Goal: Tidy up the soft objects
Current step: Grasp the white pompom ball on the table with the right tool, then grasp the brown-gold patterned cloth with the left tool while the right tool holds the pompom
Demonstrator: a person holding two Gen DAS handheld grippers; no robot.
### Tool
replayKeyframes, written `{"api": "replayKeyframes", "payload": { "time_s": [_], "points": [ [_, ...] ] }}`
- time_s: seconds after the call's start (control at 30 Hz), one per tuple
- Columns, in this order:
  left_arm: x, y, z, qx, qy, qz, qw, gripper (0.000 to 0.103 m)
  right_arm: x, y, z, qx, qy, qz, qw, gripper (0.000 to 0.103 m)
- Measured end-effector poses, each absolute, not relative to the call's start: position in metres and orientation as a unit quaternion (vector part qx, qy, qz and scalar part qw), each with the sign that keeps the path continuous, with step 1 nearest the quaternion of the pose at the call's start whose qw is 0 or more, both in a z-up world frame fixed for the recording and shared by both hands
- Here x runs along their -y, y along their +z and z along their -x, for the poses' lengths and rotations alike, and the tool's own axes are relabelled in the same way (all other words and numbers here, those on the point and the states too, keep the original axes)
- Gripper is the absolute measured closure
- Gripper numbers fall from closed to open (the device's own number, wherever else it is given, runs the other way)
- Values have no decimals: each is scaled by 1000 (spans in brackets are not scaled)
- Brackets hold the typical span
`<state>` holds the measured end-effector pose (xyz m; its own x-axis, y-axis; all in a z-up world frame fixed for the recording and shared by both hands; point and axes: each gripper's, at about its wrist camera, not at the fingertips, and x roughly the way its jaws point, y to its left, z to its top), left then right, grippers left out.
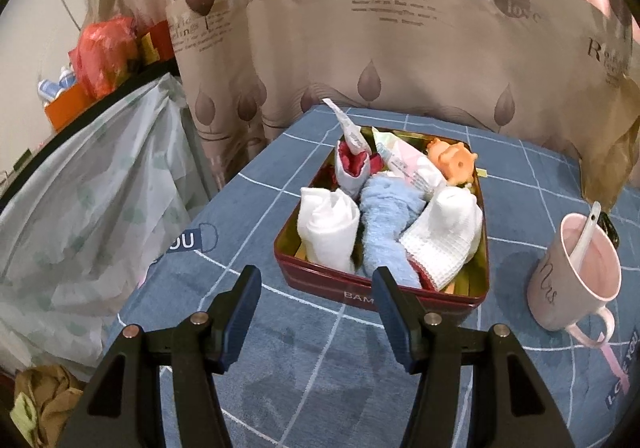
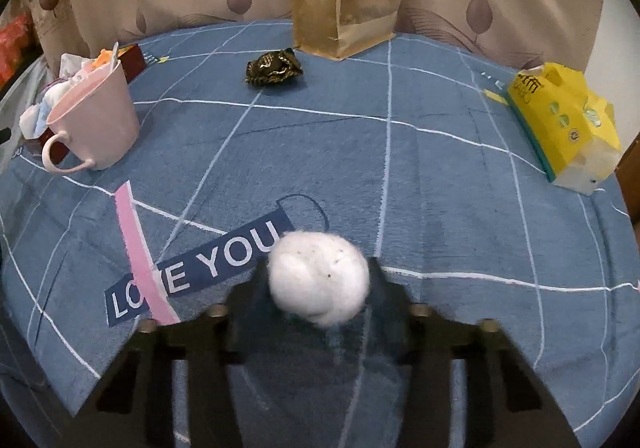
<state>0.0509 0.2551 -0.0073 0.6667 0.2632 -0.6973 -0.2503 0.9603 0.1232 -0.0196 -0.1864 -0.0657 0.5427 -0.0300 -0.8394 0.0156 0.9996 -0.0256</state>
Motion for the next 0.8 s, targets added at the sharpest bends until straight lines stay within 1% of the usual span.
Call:
{"api": "replayKeyframes", "payload": {
  "time_s": [0.07, 0.1, 0.2, 0.4, 0.53, 0.8],
  "points": [
    [-251, -6, -51, -383, 140, -14, 913, 44, 188, -66, 20, -476, -9, 3, 880, 70],
    [-248, -5, -51, -381, 138, -17, 914, 44, 189, -65, 20, -472, -8, 3, 881, 73],
    [-236, 2, -49, -374, 130, -33, 918, 44, 191, -62, 18, -465, -4, 4, 885, 74],
    [-194, 19, -45, -366, 68, -56, 926, 44, 208, -46, -3, -438, -21, 13, 899, 75],
    [-161, 28, -45, -368, 19, -53, 928, 44, 229, -40, -26, -424, -40, 11, 905, 75],
    [-86, 37, -59, -383, -67, -33, 921, 44, 271, -49, -65, -417, -88, 5, 905, 75]
  ]
}}
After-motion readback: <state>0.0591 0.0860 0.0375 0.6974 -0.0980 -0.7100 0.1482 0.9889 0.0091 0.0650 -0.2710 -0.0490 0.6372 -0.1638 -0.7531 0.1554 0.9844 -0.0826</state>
